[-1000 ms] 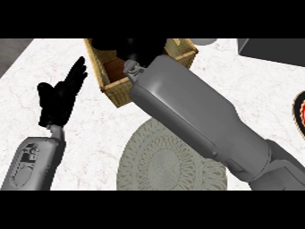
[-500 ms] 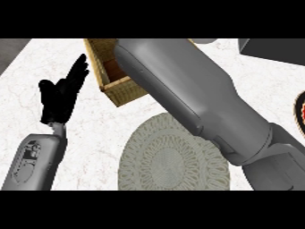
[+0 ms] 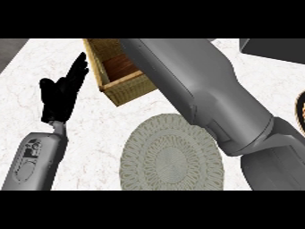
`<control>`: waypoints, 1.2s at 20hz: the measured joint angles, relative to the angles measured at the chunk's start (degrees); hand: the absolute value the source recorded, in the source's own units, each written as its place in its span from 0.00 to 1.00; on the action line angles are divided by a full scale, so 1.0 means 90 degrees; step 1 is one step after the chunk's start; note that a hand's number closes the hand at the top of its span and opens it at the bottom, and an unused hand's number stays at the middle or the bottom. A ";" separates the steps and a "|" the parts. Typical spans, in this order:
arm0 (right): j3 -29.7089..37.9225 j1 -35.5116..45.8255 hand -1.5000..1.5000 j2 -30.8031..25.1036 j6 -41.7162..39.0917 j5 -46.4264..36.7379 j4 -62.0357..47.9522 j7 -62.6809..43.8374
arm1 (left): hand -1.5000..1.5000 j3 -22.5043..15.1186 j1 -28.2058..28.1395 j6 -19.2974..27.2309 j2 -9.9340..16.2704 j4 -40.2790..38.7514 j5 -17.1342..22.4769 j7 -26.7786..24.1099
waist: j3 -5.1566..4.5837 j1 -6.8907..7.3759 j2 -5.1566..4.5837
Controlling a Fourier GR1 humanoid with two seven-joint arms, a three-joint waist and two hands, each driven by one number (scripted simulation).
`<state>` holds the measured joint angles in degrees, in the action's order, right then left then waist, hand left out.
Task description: Pick the squash from the placemat and place it in the basket
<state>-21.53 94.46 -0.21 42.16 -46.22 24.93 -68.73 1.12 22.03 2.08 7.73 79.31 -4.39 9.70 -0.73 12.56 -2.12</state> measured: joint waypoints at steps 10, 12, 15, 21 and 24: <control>0.0104 0.0260 1.00 0.0004 0.0265 0.0465 -0.0786 0.0063 | 0.50 0.0094 0.0098 0.0040 0.0040 -0.0050 0.0015 0.0066 | 0.0020 -0.0112 -0.0003; 0.0114 0.0242 1.00 0.0004 0.0367 0.0591 -0.0830 0.0109 | 0.50 0.0122 0.0068 0.0011 0.0080 -0.0055 0.0031 0.0047 | 0.0022 -0.0121 0.0002; -0.0085 0.0260 1.00 0.0015 0.0245 0.0585 -0.1067 0.0127 | 0.50 0.0136 0.0059 -0.0014 0.0080 -0.0046 0.0065 0.0062 | 0.0010 -0.0150 0.0025; -0.0990 0.0412 1.00 0.0023 -0.0944 0.0076 -0.1722 0.0487 | 0.50 0.0162 0.0054 0.0015 0.0096 -0.0074 0.0044 0.0030 | -0.0001 -0.0168 0.0026; -0.1283 0.0486 1.00 0.0020 -0.1521 -0.0067 -0.1792 0.0624 | 0.50 0.0136 0.0012 0.0014 0.0070 -0.0087 0.0030 -0.0027 | 0.0005 -0.0177 0.0024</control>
<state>-33.07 98.84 -0.03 28.46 -46.83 8.81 -63.11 2.34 22.14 2.21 8.36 78.53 -4.13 9.45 -0.68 10.97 -1.91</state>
